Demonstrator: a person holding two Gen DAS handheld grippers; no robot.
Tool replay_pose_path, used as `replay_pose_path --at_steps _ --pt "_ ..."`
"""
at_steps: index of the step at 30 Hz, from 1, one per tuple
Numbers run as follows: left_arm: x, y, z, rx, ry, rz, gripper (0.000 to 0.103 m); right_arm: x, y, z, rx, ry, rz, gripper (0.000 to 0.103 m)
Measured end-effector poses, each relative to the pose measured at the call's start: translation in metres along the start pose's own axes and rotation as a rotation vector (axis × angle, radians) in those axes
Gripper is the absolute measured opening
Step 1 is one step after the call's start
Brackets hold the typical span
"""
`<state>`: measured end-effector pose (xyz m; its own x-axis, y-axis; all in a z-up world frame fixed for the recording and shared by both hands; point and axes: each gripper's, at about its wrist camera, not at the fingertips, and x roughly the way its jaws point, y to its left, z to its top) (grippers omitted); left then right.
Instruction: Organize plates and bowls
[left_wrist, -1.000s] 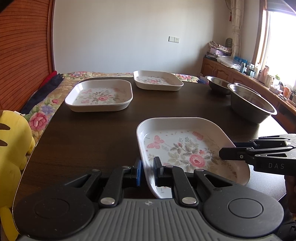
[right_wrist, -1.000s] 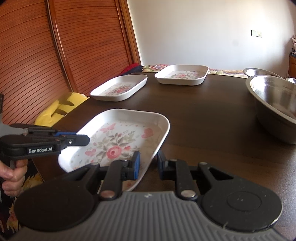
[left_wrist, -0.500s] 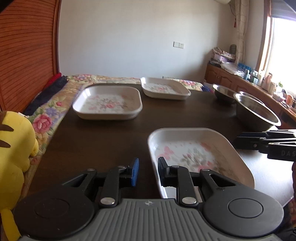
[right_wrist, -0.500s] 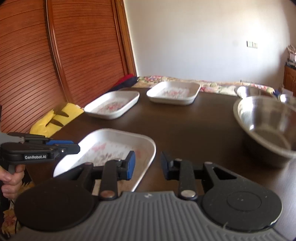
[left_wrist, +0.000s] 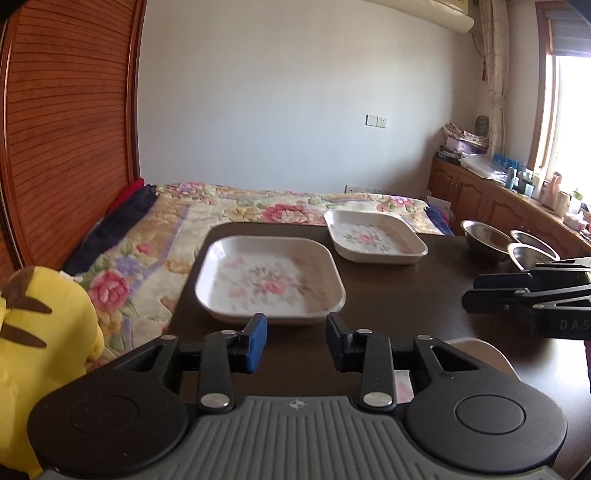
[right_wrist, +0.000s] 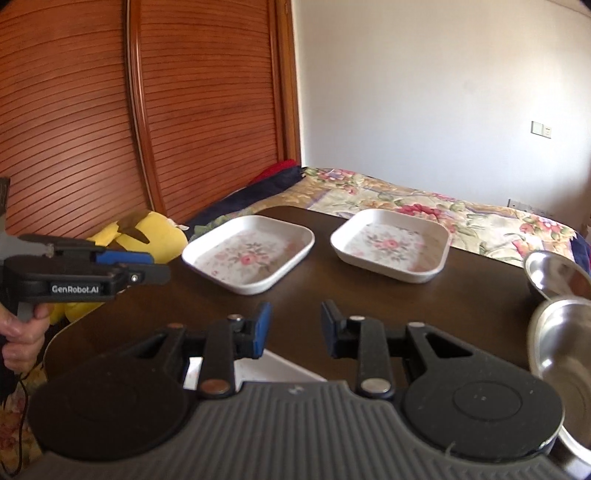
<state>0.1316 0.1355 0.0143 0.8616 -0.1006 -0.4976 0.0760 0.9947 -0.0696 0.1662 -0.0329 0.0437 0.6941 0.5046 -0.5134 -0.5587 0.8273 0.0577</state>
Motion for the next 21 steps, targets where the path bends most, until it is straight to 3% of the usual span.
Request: replay_pose_path --at_steps 14,21 --pt "0.054 0.043 0.023 -0.010 0.030 0.021 0.042 0.057 0.006 0.033 -0.017 0.080 0.037 0.034" --pt "0.076 0.065 0.037 -0.012 0.025 0.044 0.052 0.083 0.005 0.043 -0.015 0.105 0.035 0.049"
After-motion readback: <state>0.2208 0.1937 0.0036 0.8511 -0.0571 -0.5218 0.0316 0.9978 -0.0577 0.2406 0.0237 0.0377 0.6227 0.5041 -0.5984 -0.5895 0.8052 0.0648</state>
